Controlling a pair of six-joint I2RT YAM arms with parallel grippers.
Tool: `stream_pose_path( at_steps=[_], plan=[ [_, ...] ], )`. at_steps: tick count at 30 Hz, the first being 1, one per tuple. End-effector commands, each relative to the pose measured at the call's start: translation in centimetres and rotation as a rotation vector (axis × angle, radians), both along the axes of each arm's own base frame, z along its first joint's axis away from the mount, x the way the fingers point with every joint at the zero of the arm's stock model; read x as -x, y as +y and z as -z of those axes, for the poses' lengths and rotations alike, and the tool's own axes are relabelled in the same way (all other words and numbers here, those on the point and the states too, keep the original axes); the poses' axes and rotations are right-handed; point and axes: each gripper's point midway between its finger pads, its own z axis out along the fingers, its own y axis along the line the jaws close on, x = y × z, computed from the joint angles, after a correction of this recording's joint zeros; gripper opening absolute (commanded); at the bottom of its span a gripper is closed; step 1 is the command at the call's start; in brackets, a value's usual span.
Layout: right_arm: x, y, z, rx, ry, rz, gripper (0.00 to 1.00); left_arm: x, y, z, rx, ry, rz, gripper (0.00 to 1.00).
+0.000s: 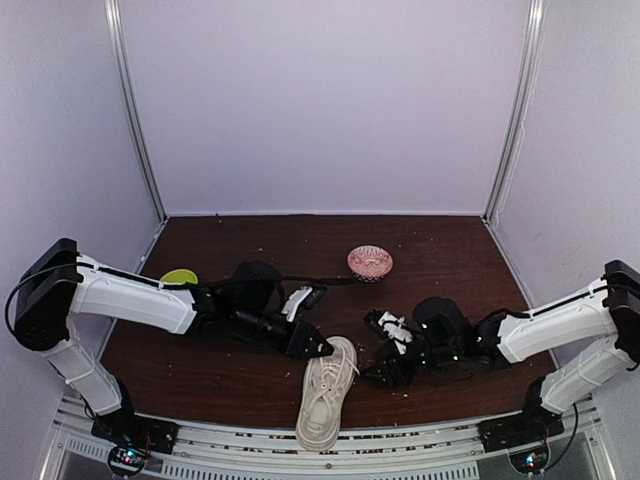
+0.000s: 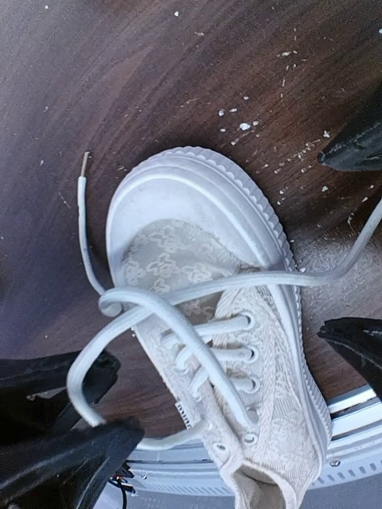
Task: Tie the shoes
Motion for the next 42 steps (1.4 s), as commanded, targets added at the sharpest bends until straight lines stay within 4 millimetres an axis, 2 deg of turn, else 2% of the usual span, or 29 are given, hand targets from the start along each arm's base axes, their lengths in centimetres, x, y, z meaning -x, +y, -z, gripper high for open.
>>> stream_pose_path(
  at_steps=[1,5,11,15,16,18,19,21,25,31,35,42],
  plan=[
    [0.4,0.0,-1.3,-0.034,-0.01,-0.011,0.62,-0.3,-0.2,-1.3,0.028,-0.038,-0.015,0.26],
    [0.7,0.2,-0.8,-0.023,-0.002,-0.023,0.6,-0.2,-0.2,-1.5,0.045,-0.034,-0.019,0.21],
    [2.0,1.8,1.1,0.03,0.018,-0.086,0.52,-0.2,0.0,-1.6,0.049,-0.032,-0.026,0.11],
    [2.1,2.2,2.5,0.068,0.023,-0.087,0.5,-0.2,0.1,-1.7,0.051,-0.034,-0.029,0.1],
    [2.0,2.1,2.7,0.073,0.021,-0.079,0.47,-0.2,0.1,-1.9,0.057,-0.038,-0.032,0.09],
    [1.9,2.0,2.7,0.068,0.017,-0.071,0.27,-0.3,0.3,-2.1,0.063,-0.048,-0.039,0.07],
    [2.0,1.9,2.4,0.057,0.017,-0.07,0.13,-0.3,0.4,-2.1,0.064,-0.051,-0.043,0.07],
    [2.1,1.8,1.6,0.035,0.016,-0.064,0.0,-0.3,0.6,-2.2,0.07,-0.06,-0.052,0.06],
    [2.6,1.2,-0.3,-0.011,0.024,-0.046,0.0,-0.4,0.9,-2.5,0.093,-0.07,-0.071,0.04],
    [3.6,1.0,-4.9,-0.104,0.009,-0.016,0.0,-0.1,0.9,-2.8,0.118,-0.071,-0.065,0.04],
    [4.7,2.0,-6.9,-0.146,0.012,-0.029,0.0,0.1,1.0,-3.0,0.129,-0.072,-0.057,0.04],
    [6.3,5.1,-10.5,-0.263,0.016,-0.058,0.0,0.4,1.2,-3.1,0.137,-0.074,-0.051,0.03]
  ],
)
